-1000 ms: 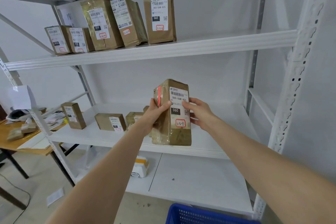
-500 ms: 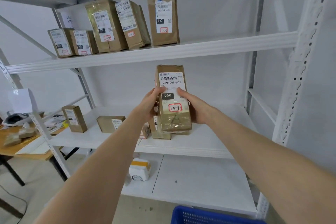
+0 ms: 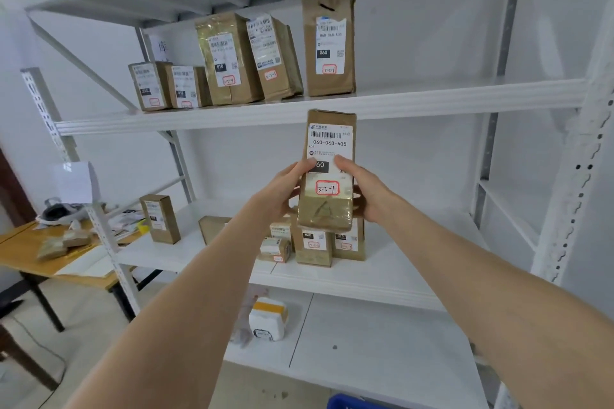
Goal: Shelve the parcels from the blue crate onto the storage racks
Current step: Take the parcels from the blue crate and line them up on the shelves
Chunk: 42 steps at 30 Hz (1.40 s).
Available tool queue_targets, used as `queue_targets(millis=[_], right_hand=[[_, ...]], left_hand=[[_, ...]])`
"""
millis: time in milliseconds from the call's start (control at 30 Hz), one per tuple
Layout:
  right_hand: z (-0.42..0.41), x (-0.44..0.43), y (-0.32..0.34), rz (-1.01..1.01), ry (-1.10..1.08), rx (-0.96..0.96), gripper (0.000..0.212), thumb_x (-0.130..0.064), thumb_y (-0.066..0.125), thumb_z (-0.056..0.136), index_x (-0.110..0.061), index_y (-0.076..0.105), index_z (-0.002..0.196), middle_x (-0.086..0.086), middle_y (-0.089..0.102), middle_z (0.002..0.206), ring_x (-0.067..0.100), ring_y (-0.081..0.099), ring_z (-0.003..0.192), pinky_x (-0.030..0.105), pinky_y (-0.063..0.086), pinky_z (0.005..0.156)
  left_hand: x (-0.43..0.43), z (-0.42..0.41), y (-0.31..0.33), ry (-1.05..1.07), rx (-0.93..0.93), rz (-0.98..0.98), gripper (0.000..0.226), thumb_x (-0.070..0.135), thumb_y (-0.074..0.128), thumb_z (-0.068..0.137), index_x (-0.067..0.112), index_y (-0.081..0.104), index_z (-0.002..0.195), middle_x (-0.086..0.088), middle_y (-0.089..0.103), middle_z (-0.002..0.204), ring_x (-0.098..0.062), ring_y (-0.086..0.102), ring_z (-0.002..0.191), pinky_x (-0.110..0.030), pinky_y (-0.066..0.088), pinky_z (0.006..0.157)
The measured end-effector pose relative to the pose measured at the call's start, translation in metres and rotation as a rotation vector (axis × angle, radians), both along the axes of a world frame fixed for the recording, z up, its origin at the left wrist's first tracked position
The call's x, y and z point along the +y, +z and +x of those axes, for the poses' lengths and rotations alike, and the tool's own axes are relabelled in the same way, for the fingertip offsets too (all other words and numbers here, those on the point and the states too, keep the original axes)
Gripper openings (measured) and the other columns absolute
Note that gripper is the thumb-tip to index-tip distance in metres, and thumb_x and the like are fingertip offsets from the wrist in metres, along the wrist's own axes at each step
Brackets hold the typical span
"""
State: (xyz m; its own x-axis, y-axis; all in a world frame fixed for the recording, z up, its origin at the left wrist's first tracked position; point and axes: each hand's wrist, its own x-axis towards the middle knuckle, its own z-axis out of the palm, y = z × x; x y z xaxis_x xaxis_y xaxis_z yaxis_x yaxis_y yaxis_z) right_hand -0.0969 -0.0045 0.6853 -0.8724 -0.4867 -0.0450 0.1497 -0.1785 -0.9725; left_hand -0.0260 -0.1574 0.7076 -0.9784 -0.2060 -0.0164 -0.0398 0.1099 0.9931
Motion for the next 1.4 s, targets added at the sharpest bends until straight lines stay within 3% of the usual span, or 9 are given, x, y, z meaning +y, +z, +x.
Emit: queue_targets(millis=[133, 433, 533, 633, 967, 1100, 1200, 1400], right_hand=[[-0.003, -0.017, -0.002, -0.012, -0.001, 0.031, 0.07, -0.054, 0.078, 0.064, -0.02, 0.058, 0.121, 0.009, 0.074, 0.096, 0.03, 0.071, 0.09, 0.053, 0.054, 0.085], [0.006, -0.07, 0.002, -0.013, 0.066, 0.034, 0.063, -0.054, 0.076, 0.069, -0.022, 0.058, 0.12, 0.008, 0.073, 0.096, 0.027, 0.07, 0.084, 0.036, 0.056, 0.063], [0.007, -0.091, 0.004, -0.023, 0.059, 0.038, 0.059, -0.052, 0.075, 0.072, -0.022, 0.057, 0.119, 0.007, 0.073, 0.095, 0.026, 0.07, 0.084, 0.038, 0.057, 0.065], [0.004, -0.112, 0.009, -0.028, 0.005, 0.057, 0.06, -0.052, 0.074, 0.072, -0.022, 0.055, 0.12, 0.007, 0.072, 0.097, 0.026, 0.069, 0.087, 0.041, 0.058, 0.073], [-0.003, -0.18, 0.05, -0.049, -0.17, 0.109, 0.06, -0.054, 0.072, 0.074, -0.024, 0.052, 0.122, 0.006, 0.071, 0.099, 0.026, 0.068, 0.09, 0.039, 0.056, 0.075], [-0.006, -0.181, 0.063, -0.048, -0.255, 0.149, 0.061, -0.057, 0.07, 0.074, -0.025, 0.054, 0.123, 0.005, 0.073, 0.098, 0.025, 0.069, 0.09, 0.038, 0.056, 0.072], [-0.005, -0.172, 0.074, -0.069, -0.345, 0.152, 0.058, -0.06, 0.066, 0.076, -0.025, 0.056, 0.121, 0.004, 0.072, 0.097, 0.024, 0.068, 0.089, 0.034, 0.053, 0.067], [-0.004, -0.134, 0.097, -0.074, -0.475, 0.214, 0.055, -0.063, 0.064, 0.076, -0.026, 0.06, 0.117, 0.002, 0.073, 0.096, 0.022, 0.069, 0.085, 0.032, 0.052, 0.065]], left_hand=[[-0.009, 0.008, -0.007, -0.002, -0.007, -0.011, 0.043, 0.047, 0.062, 0.084, 0.029, 0.056, 0.122, 0.0, 0.07, 0.11, -0.022, 0.063, 0.108, -0.05, 0.05, 0.093], [-0.053, 0.028, -0.003, 0.121, 0.026, -0.039, 0.042, 0.045, 0.06, 0.087, 0.03, 0.054, 0.126, 0.003, 0.073, 0.101, -0.02, 0.066, 0.101, -0.05, 0.05, 0.093], [-0.077, 0.026, 0.0, 0.109, 0.028, -0.041, 0.046, 0.046, 0.061, 0.087, 0.03, 0.052, 0.13, 0.0, 0.072, 0.106, -0.021, 0.065, 0.105, -0.051, 0.049, 0.096], [-0.101, 0.019, 0.004, 0.077, 0.045, -0.064, 0.05, 0.048, 0.06, 0.086, 0.032, 0.05, 0.132, 0.0, 0.071, 0.107, -0.021, 0.065, 0.105, -0.051, 0.048, 0.097], [-0.181, -0.017, 0.044, -0.085, 0.1, -0.106, 0.053, 0.057, 0.054, 0.086, 0.035, 0.048, 0.134, 0.004, 0.071, 0.11, -0.019, 0.064, 0.107, -0.05, 0.047, 0.098], [-0.186, -0.029, 0.057, -0.173, 0.124, -0.114, 0.055, 0.058, 0.056, 0.085, 0.036, 0.046, 0.135, 0.004, 0.069, 0.113, -0.019, 0.063, 0.108, -0.049, 0.047, 0.097], [-0.181, -0.034, 0.064, -0.265, 0.098, -0.143, 0.07, 0.064, 0.065, 0.071, 0.045, 0.043, 0.134, 0.008, 0.067, 0.117, -0.019, 0.061, 0.111, -0.045, 0.046, 0.096], [-0.146, -0.046, 0.083, -0.333, 0.16, -0.19, 0.054, 0.06, 0.062, 0.077, 0.046, 0.049, 0.127, 0.01, 0.067, 0.116, -0.017, 0.06, 0.11, -0.048, 0.045, 0.098]])
